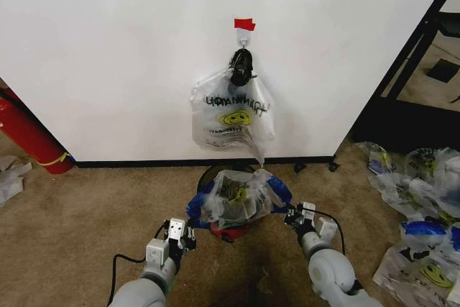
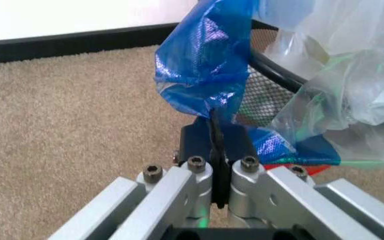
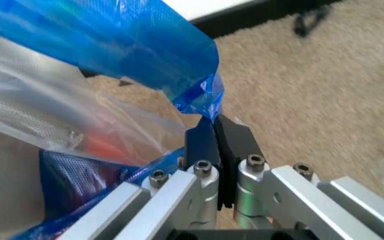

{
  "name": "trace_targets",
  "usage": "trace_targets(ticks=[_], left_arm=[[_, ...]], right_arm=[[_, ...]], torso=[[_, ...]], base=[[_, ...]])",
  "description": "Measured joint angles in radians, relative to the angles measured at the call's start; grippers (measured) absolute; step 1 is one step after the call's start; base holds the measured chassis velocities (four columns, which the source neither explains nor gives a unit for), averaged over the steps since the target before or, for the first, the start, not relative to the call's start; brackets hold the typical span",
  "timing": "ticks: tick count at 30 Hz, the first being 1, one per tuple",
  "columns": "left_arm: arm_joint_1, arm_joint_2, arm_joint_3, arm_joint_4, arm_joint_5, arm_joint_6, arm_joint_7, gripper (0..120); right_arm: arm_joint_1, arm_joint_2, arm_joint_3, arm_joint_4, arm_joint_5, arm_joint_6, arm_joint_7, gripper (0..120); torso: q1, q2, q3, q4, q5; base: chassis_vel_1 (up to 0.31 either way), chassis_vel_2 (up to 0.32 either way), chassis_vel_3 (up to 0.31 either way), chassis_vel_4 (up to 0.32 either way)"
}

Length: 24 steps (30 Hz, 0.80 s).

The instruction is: Pick up the garbage bag from the wall and place it over the trash bin.

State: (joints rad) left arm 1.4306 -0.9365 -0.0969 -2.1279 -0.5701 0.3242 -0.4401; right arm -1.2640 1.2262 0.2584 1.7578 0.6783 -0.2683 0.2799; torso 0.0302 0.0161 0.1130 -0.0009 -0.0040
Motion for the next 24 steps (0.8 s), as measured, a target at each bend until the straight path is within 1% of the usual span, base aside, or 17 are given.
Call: trace_targets(ticks=[8, 17, 24], left_arm=[[-0.026, -0.003, -0.002, 0.029, -0.009, 0.002, -0.001, 0], [-0.063, -0.014, 0.017, 0.086, -0.013, 0.004, 0.006, 0], [-0.069, -0.005, 0.015, 0.091, -0.018, 0.010, 0.016, 0]], right_arm=[[0.057, -0.002, -0.045, -0.047, -0.026, -0.017, -0.006, 0], [0.129, -0.010, -0.098, -0.110, -0.046, -0.009, -0.022, 0], [0.159, -0.024, -0.127, -0.143, -0.057, -0.018, -0.027, 0]], torso=[[0.000, 0.000, 0.000, -0.0001, 0.0000], [0.000, 0.000, 0.000, -0.0001, -0.0001], [0.000, 0.000, 0.000, -0.0001, 0.0000]], base=[[0.000, 0.000, 0.000, 0.000], [0.000, 0.000, 0.000, 0.000], [0.000, 0.000, 0.000, 0.000]])
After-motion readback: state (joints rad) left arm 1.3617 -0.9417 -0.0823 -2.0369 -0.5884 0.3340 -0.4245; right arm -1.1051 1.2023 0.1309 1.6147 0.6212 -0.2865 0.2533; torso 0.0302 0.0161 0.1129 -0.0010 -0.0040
